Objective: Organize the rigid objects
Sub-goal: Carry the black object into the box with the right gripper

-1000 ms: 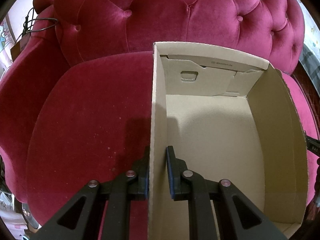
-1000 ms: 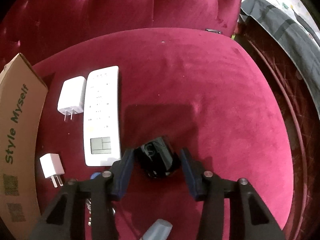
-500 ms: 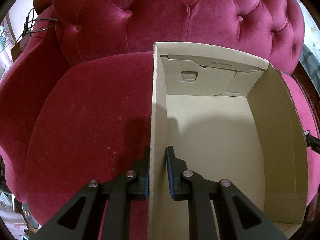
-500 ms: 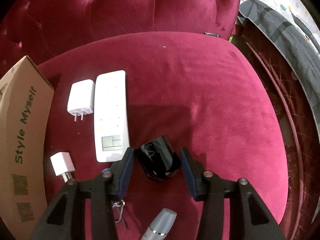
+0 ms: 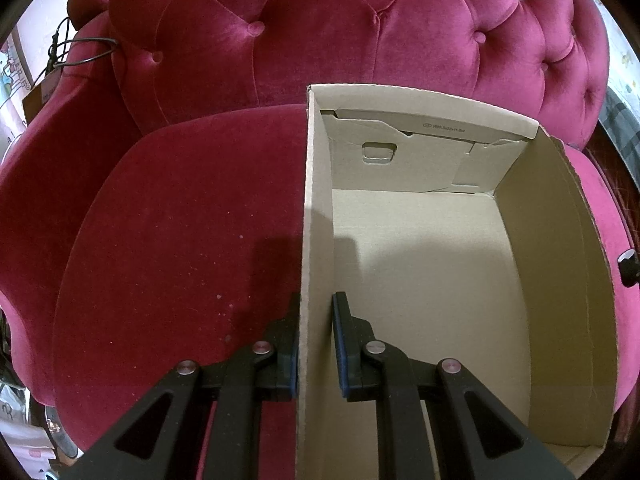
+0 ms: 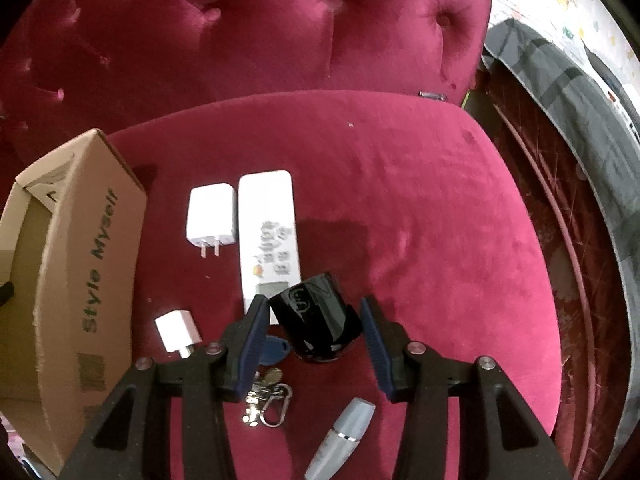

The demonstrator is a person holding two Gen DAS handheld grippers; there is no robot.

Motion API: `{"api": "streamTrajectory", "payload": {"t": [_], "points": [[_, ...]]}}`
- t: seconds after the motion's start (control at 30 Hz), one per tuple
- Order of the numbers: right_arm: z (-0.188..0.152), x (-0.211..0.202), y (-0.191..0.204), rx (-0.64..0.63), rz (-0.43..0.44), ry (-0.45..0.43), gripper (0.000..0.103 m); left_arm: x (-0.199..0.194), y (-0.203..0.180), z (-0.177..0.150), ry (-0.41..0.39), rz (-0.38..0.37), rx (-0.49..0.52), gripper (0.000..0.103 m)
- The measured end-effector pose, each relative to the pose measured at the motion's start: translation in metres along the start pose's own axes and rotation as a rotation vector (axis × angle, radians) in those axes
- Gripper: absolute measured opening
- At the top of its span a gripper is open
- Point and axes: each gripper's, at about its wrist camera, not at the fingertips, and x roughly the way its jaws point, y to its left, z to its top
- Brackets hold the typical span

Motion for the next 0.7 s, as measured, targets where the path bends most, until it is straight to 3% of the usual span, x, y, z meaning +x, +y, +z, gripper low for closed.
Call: {"api": "streamTrajectory", "payload": {"t": [0.7], "points": [[0.020, -0.062, 0.072, -0.095, 0.044, -0.092, 0.050, 0.000, 0.004, 0.000, 0.002, -0.012, -0.009, 0.015]]}}
